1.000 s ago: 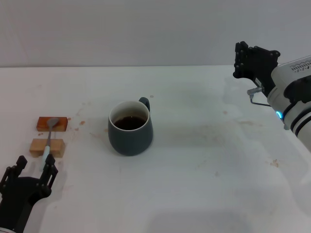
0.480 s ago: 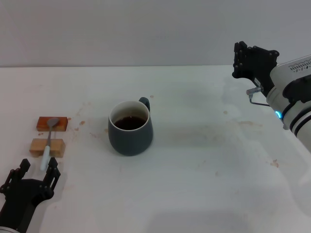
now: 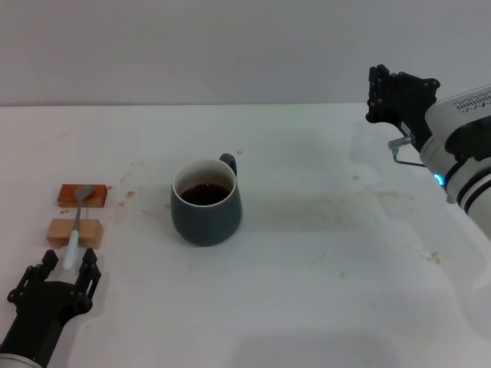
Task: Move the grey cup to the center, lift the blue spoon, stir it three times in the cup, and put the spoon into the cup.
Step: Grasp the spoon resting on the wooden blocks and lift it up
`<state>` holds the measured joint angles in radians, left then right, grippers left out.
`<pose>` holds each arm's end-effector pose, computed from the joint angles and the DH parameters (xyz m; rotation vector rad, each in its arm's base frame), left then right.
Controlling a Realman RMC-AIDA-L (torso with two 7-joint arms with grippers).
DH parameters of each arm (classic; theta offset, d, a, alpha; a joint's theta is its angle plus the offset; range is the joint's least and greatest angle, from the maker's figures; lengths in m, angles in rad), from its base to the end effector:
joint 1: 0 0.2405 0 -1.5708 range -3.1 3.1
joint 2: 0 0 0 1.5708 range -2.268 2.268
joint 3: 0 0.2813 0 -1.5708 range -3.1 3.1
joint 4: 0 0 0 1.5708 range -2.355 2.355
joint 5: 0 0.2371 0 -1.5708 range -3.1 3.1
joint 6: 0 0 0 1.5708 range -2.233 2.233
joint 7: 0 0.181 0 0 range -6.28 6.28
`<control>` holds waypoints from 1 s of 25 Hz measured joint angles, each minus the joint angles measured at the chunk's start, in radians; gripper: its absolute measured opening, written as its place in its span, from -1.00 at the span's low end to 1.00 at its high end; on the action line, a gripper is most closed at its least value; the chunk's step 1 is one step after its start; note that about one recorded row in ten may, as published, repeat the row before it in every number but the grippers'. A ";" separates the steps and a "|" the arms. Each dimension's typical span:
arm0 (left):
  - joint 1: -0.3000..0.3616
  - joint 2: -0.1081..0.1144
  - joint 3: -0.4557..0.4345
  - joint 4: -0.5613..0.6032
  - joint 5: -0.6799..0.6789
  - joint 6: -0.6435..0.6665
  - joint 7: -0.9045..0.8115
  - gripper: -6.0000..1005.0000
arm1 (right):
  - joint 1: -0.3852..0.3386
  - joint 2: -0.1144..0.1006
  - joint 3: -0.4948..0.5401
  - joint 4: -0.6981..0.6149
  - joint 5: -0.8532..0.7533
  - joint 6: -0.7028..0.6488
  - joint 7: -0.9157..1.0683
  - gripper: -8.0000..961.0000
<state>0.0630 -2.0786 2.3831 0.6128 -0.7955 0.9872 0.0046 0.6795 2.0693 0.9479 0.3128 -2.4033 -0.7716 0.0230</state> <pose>-0.3870 0.2472 -0.1136 -1.5916 -0.8698 -0.5996 0.2588 0.4834 -0.0899 -1.8439 0.4577 0.6103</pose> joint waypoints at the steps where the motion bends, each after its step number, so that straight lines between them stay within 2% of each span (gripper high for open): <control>1: -0.001 0.000 0.004 0.000 -0.001 0.000 0.000 0.22 | 0.000 0.000 0.000 -0.001 0.000 0.000 0.000 -0.89; 12: -0.002 0.000 0.008 0.008 -0.013 0.000 0.027 0.05 | 0.002 0.000 0.002 0.001 -0.002 0.002 -0.028 -0.89; 25: -0.005 0.000 0.011 0.010 -0.019 0.002 0.028 0.02 | 0.002 0.000 0.002 0.002 -0.002 0.002 -0.028 -0.89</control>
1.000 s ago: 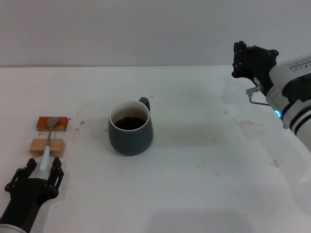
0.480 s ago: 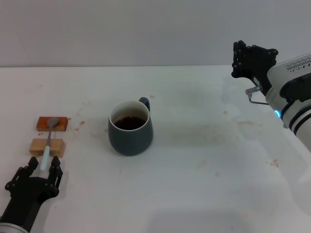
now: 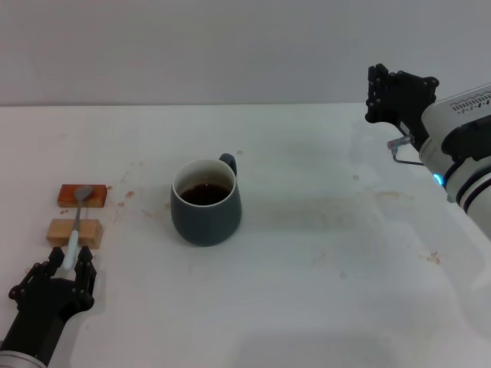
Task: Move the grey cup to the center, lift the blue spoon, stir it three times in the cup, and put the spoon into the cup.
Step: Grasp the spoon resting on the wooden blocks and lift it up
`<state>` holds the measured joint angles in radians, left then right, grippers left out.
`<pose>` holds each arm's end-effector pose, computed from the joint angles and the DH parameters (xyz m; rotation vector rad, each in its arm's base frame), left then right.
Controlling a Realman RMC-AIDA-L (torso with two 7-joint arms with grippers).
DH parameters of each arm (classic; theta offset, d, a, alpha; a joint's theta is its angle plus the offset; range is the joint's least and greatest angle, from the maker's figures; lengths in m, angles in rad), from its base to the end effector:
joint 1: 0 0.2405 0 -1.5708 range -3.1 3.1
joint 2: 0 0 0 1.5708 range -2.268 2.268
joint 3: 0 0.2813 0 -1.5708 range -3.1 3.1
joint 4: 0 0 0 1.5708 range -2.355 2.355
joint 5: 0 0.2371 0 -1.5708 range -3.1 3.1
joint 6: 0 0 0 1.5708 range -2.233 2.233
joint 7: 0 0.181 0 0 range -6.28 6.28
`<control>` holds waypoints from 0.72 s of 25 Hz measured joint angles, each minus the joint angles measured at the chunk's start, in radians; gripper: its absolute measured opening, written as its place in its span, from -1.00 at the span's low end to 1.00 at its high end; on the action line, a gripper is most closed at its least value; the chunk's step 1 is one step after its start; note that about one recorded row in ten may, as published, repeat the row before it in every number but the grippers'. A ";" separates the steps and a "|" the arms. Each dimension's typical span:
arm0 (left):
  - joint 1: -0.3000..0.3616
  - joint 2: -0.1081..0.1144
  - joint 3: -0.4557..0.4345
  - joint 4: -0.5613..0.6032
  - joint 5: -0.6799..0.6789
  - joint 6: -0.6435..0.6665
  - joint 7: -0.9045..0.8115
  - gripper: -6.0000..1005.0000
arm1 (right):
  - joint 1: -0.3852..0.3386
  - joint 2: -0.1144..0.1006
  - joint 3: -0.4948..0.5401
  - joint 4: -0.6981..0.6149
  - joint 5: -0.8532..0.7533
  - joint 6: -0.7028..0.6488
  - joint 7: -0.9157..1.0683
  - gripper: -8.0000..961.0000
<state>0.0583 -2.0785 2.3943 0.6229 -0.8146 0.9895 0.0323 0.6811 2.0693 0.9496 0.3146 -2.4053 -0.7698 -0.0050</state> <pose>-0.3832 0.2495 -0.1142 -1.5946 -0.8528 -0.5965 0.2576 0.4840 -0.0901 -1.8486 0.4299 0.5928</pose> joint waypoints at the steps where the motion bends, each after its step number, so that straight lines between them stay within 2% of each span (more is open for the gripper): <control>1: 0.000 0.000 0.000 0.000 0.000 0.000 0.000 0.00 | 0.000 0.000 0.000 0.000 0.000 0.000 0.000 -0.89; 3: 0.000 0.000 0.000 0.001 0.000 0.000 0.000 -0.02 | 0.000 0.000 0.000 0.000 0.000 0.000 0.000 -0.89; 6: 0.000 0.000 0.000 0.002 0.000 0.000 0.004 -0.19 | 0.000 0.000 0.000 0.000 0.000 0.000 0.000 -0.89; 18: 0.000 0.000 0.005 0.008 -0.011 -0.001 0.019 -0.22 | 0.000 0.000 0.000 0.009 0.000 0.000 0.000 -0.89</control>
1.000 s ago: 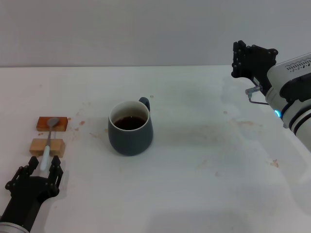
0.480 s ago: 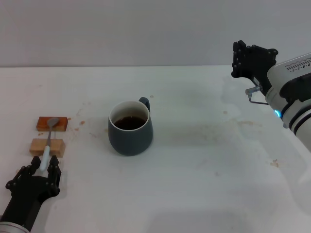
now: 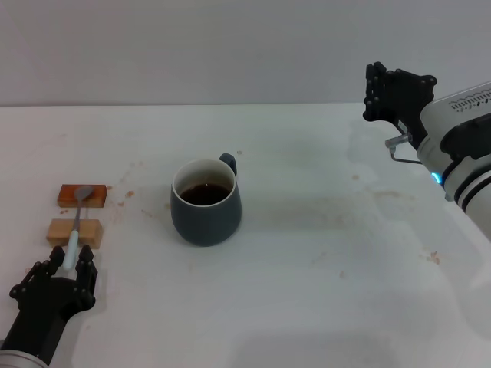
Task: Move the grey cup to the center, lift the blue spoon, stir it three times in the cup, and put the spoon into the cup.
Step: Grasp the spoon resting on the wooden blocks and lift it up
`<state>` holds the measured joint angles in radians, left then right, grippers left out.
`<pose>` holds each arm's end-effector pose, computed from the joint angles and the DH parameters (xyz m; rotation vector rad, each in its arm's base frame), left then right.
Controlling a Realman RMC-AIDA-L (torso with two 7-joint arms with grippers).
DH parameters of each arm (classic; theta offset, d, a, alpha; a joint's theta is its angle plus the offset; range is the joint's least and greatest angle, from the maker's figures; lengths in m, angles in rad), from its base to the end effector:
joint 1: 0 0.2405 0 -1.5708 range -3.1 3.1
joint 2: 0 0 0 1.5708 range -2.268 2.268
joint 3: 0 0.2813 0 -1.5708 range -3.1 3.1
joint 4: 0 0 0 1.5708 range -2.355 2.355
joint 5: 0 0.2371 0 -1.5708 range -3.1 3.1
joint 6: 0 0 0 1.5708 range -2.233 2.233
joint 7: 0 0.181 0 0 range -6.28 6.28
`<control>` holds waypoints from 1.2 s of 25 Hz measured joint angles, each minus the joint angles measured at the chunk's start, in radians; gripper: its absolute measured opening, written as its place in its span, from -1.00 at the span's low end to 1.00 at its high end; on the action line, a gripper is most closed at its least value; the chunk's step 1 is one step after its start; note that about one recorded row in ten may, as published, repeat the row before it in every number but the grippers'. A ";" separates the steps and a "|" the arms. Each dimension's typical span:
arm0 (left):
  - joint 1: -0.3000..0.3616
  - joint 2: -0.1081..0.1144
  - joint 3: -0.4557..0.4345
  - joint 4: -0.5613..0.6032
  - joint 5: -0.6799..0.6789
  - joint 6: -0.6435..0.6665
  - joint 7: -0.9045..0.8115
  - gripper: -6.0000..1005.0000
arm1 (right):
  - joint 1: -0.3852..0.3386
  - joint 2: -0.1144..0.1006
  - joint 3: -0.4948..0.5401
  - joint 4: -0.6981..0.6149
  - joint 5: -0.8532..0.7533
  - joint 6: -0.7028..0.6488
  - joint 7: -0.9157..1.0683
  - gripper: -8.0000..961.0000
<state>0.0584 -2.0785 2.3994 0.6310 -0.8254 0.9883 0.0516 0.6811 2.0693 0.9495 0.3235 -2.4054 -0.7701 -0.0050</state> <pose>-0.3814 0.2502 -0.1146 -1.5956 -0.8439 -0.5910 0.2542 0.4842 -0.0907 -1.8498 0.4281 0.6032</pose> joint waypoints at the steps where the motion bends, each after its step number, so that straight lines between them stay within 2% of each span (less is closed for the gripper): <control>1: 0.001 0.000 0.001 0.001 0.000 0.000 0.001 -0.22 | 0.001 0.000 0.000 0.001 0.000 0.000 0.000 -0.89; 15: 0.001 0.000 0.003 0.001 -0.001 0.000 0.004 -0.25 | 0.000 0.000 0.008 0.013 0.000 0.008 -0.021 -0.89; 23: 0.000 0.000 0.003 0.001 -0.001 0.000 0.004 -0.39 | 0.000 0.000 0.011 0.014 0.000 0.012 -0.022 -0.89; 30: 0.000 0.000 0.019 0.001 -0.054 0.003 0.004 -0.49 | -0.001 0.000 0.011 0.015 0.000 0.012 -0.022 -0.89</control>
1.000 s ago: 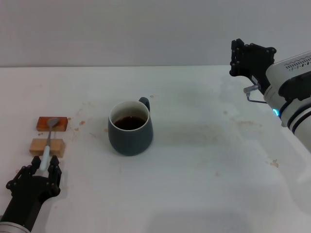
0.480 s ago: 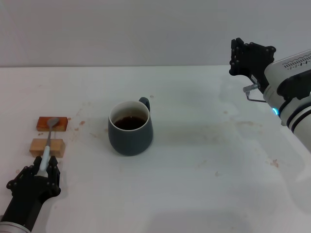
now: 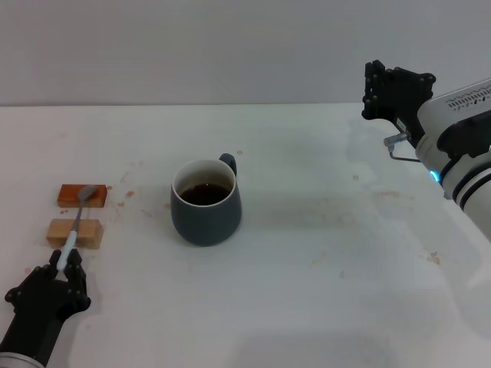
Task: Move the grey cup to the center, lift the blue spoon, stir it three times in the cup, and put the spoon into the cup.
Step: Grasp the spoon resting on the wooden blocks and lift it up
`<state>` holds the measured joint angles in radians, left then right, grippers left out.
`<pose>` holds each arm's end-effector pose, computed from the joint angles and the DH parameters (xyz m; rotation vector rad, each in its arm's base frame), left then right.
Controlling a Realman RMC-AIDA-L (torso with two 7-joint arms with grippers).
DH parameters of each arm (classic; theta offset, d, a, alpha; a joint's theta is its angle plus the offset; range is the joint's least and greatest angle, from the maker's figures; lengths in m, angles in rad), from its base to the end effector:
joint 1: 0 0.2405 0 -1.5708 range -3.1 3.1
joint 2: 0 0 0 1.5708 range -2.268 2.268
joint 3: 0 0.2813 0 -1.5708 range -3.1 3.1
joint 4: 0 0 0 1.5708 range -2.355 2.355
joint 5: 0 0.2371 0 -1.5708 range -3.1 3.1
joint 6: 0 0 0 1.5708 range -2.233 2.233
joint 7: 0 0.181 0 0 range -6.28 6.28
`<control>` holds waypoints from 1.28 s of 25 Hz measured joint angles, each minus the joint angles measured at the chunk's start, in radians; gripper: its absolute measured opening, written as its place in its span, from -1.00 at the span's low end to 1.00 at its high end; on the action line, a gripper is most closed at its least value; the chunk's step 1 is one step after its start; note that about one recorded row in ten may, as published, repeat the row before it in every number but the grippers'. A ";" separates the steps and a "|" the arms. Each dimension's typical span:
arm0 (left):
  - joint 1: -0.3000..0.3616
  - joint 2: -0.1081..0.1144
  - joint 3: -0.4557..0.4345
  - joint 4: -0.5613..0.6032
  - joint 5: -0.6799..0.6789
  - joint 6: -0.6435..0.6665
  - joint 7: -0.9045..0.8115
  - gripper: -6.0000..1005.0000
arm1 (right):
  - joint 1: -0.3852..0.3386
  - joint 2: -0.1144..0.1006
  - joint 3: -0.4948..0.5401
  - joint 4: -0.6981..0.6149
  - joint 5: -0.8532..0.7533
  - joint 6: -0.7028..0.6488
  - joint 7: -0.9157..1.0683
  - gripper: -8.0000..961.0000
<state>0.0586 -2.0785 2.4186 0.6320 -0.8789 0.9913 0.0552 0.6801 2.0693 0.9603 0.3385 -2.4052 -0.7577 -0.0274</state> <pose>-0.3849 0.2483 -0.1142 -1.5654 -0.8737 -0.5895 0.2515 0.4856 -0.0909 -1.8485 0.4196 0.5963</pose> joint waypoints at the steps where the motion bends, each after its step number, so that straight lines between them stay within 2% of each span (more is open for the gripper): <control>1: 0.000 0.000 0.005 0.000 -0.011 0.005 0.007 -0.51 | -0.001 0.000 0.000 0.001 0.000 0.000 0.000 -0.89; 9: 0.000 0.000 0.016 0.003 -0.025 0.010 0.026 -0.63 | -0.007 0.000 0.000 0.010 0.000 0.000 -0.002 -0.89; 20: 0.000 0.000 0.019 0.003 -0.025 0.015 0.027 -0.63 | -0.008 0.000 0.000 0.015 0.000 0.000 -0.002 -0.89; 32: 0.007 0.000 0.020 0.012 -0.020 0.091 0.028 -0.63 | -0.008 0.000 0.000 0.014 0.000 0.000 -0.002 -0.89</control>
<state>0.0660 -2.0782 2.4390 0.6436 -0.8989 1.0822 0.0829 0.6718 2.0693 0.9602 0.3528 -2.4052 -0.7578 -0.0292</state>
